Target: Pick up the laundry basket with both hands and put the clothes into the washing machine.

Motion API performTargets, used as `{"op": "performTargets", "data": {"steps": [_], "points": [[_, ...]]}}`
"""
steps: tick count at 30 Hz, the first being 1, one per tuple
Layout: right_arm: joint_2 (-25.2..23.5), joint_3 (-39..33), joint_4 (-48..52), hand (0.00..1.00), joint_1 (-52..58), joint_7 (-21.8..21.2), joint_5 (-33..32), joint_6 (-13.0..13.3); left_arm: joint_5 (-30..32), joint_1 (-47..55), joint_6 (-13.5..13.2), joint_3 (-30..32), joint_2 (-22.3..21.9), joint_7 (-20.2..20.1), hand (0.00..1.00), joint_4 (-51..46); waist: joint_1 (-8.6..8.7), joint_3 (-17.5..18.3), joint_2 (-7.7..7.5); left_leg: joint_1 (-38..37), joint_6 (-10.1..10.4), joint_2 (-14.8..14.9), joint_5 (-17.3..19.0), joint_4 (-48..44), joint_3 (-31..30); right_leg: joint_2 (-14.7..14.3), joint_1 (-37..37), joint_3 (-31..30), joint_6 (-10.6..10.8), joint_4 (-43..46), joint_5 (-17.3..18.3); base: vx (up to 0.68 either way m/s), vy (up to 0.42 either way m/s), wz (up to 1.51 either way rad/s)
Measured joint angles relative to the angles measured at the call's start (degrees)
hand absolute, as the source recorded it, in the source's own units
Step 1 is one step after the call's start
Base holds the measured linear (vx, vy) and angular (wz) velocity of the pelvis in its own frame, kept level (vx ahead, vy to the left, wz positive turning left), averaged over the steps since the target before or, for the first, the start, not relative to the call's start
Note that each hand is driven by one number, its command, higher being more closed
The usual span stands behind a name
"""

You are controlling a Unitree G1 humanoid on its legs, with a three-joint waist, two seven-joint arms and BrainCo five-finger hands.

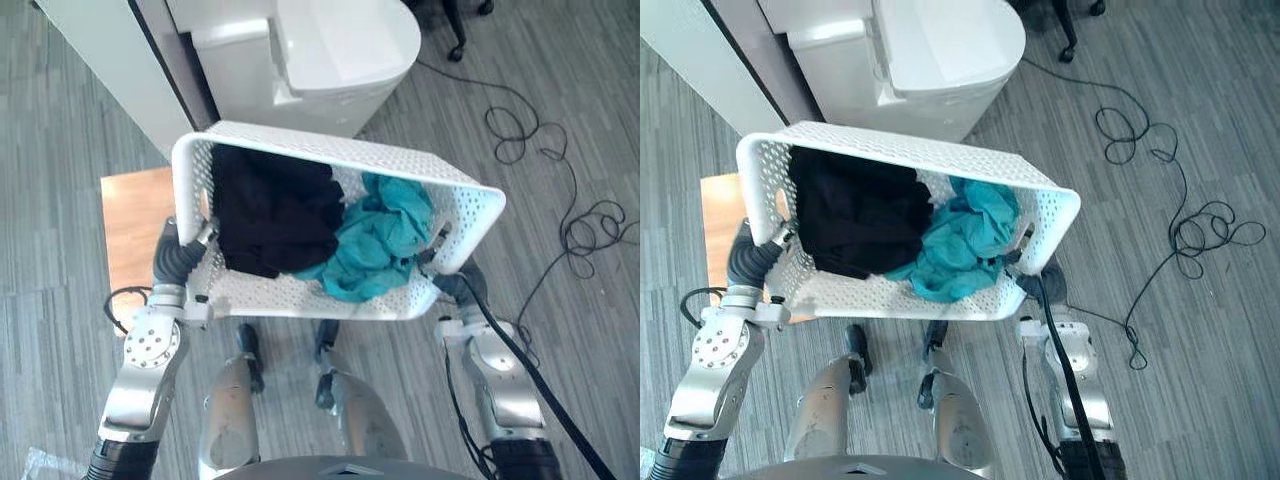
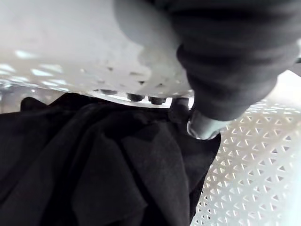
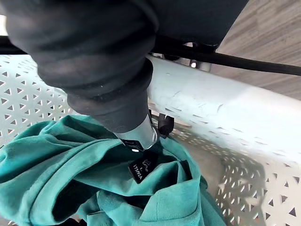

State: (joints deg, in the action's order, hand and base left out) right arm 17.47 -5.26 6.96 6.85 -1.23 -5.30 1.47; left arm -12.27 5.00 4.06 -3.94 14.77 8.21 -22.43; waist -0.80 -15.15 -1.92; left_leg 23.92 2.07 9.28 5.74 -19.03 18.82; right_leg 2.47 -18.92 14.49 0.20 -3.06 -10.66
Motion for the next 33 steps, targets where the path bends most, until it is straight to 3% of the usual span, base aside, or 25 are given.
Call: {"op": "performTargets", "data": {"steps": [5,8,10,12,14,16,18,19,20,21,22,24,25,26,27,28,29,31,32,33], "points": [[-0.8,-0.1,-5.5,1.0,0.1,-3.1,0.1,1.3,-0.7,3.5,0.0,-1.1,0.1,-0.1,1.0,1.7,1.12,2.1,0.27,-5.2,0.1,-0.1,2.0,-0.2,2.5,-0.2,3.6,-3.5,0.6,-0.3,0.6,0.05,0.04,-0.3],[-1.4,-0.2,-6.8,1.0,0.1,-4.3,0.5,1.1,-2.1,4.2,0.0,-1.4,0.1,-0.3,1.0,5.5,1.3,3.5,1.39,-7.2,0.5,2.6,6.5,-6.7,3.8,-2.2,4.3,-8.3,0.8,2.3,1.8,0.01,0.044,-0.91],[-1.5,0.3,-7.9,1.0,-1.1,-4.8,0.6,0.7,-3.4,4.8,0.0,-1.4,-0.4,-0.3,1.0,8.7,0.45,3.6,1.57,-8.0,1.3,2.4,9.4,-13.0,-6.2,-4.2,4.3,-14.3,1.1,5.4,3.5,-0.05,0.046,-1.73],[-1.2,-0.7,-6.6,1.0,-0.1,-4.8,0.6,0.5,-4.9,6.6,-0.2,-3.2,-2.0,-0.3,1.0,13.2,0.7,6.9,3.96,-10.2,4.1,0.9,15.2,-15.9,-18.2,-7.4,4.1,-21.1,1.8,6.7,3.6,-0.1,0.148,-1.87],[-1.3,-2.4,-3.8,1.0,3.4,-4.8,0.7,0.0,-5.0,7.1,-0.6,-5.0,-3.5,-0.6,1.0,16.9,2.33,10.8,4.96,-11.9,3.0,-0.6,19.0,-12.7,-20.6,-7.9,2.7,-24.1,3.2,5.7,2.6,-0.08,0.201,-1.1],[-3.9,-5.5,-0.5,1.0,6.6,-4.7,0.7,-0.5,-5.1,7.0,-0.9,-6.5,-4.8,-1.7,1.0,21.3,4.74,12.3,2.84,-14.0,1.1,-3.4,18.6,-10.8,-14.6,-6.4,2.1,-30.5,5.0,3.3,-0.3,-0.09,0.243,-1.19],[-5.5,-7.1,2.0,1.0,8.3,-4.2,1.0,-0.6,-5.1,7.2,-0.9,-7.6,-5.0,-2.0,1.0,22.3,4.74,12.5,2.34,-13.8,0.0,-3.7,19.2,-12.3,-9.2,-6.5,0.6,-34.6,4.9,2.9,-1.8,-0.1,0.146,-1.4],[-6.8,-7.8,3.3,1.0,8.8,-3.6,1.2,-1.2,-5.1,7.5,-0.9,-7.6,-5.3,-2.7,1.0,23.4,5.41,12.4,2.31,-13.8,-0.6,-3.9,19.0,-13.4,-5.9,-5.7,-0.4,-32.2,0.3,1.9,0.0,-0.15,0.161,-1.93],[-8.0,-8.2,3.6,1.0,8.4,-3.1,1.3,-1.5,-5.0,7.6,-0.7,-7.2,-6.2,-2.8,1.0,24.7,4.85,11.5,3.9,-15.2,-2.7,-1.9,18.0,-10.8,-2.8,-5.1,-2.1,-22.6,-5.6,4.8,5.2,-0.14,0.14,-2.01],[-9.2,-8.3,3.7,1.0,8.4,-2.6,1.5,-1.6,-5.0,7.9,-0.7,-6.9,-6.3,-2.9,1.0,24.9,4.51,11.0,4.19,-18.0,-3.2,-1.3,17.5,-7.4,1.1,-3.6,-4.4,-13.7,-4.7,11.4,6.5,-0.07,0.086,-2.05],[-10.8,-8.5,3.8,1.0,8.5,-1.5,2.5,-1.8,-5.0,8.5,-0.7,-6.7,-6.5,-2.9,1.0,25.6,4.49,10.9,4.01,-20.8,-3.2,-1.3,16.4,-4.6,5.2,-0.8,-5.2,-5.3,-5.6,21.0,8.9,-0.01,0.036,-1.43],[-11.3,-8.6,3.9,1.0,8.5,-0.2,3.6,-1.7,-5.0,9.6,-0.7,-6.7,-6.9,-2.9,1.0,25.9,4.73,11.2,3.73,-23.5,-3.2,-1.5,16.4,-4.0,9.9,1.9,-3.4,1.0,-6.5,29.4,12.7,0.0,0.021,-1.43],[-11.5,-8.5,3.9,1.0,7.9,0.7,3.6,-1.7,-5.0,10.0,-0.7,-6.3,-6.9,-3.0,1.0,25.8,4.84,12.0,2.92,-24.0,-3.3,-2.7,16.5,-5.0,12.6,2.3,-0.9,3.3,-4.1,26.4,12.9,-0.11,-0.011,-2.16],[-11.6,-8.3,3.7,1.0,5.6,1.3,3.6,-1.8,-5.0,9.7,-0.7,-5.1,-7.4,-3.3,1.0,25.9,4.88,12.7,4.54,-22.7,-3.3,-1.4,16.3,-1.4,11.6,-3.1,0.4,-0.5,-0.2,14.9,4.4,-0.12,-0.058,-1.79],[-11.7,-8.4,3.5,1.0,5.2,1.4,3.6,-1.7,-5.0,9.6,-0.7,-4.9,-7.4,-3.5,1.0,25.9,4.71,13.1,5.45,-22.5,-2.6,-1.0,15.9,-0.3,12.5,-4.1,1.1,-1.2,1.0,11.4,1.7,-0.11,-0.114,-1.73],[-12.2,-8.6,3.3,1.0,3.6,1.9,3.6,-1.6,-5.0,8.3,-0.7,-4.6,-7.6,-3.8,1.0,25.9,4.57,13.4,6.26,-22.2,-2.7,0.5,14.4,0.8,16.8,-2.3,0.4,2.9,-3.8,15.6,6.3,-0.02,-0.122,-1.24],[-12.3,-8.8,2.6,1.0,2.5,3.1,3.7,-1.6,-5.0,7.2,-0.7,-4.7,-8.0,-3.7,1.0,25.9,4.67,13.3,6.09,-22.0,-2.7,0.3,13.4,1.5,19.2,2.3,0.3,7.4,-2.4,22.1,12.8,-0.01,-0.083,-1.21],[-12.3,-8.8,0.4,1.0,0.7,3.7,3.8,-1.7,-5.0,7.0,-0.7,-4.7,-7.9,-3.7,1.0,26.0,4.57,13.6,5.42,-22.1,-2.6,0.4,13.3,0.8,21.6,6.0,3.8,10.3,0.1,19.4,14.0,0.01,-0.163,-0.93],[-12.3,-8.4,0.3,1.0,0.5,4.2,4.3,-1.7,-5.0,6.7,-0.6,-4.7,-8.1,-3.5,1.0,26.1,4.39,13.4,5.39,-22.3,-2.1,0.6,12.9,0.7,22.2,5.3,4.8,10.8,1.7,17.0,13.3,0.04,-0.299,-0.82],[-12.1,-8.4,-0.3,1.0,0.5,4.8,5.0,-1.7,-4.9,6.2,-0.6,-4.7,-8.7,-3.5,1.0,26.8,4.37,13.4,5.83,-22.7,-1.1,1.1,11.8,1.6,22.1,3.5,6.1,10.2,1.7,13.4,11.5,0.03,-0.207,-0.51]]}}
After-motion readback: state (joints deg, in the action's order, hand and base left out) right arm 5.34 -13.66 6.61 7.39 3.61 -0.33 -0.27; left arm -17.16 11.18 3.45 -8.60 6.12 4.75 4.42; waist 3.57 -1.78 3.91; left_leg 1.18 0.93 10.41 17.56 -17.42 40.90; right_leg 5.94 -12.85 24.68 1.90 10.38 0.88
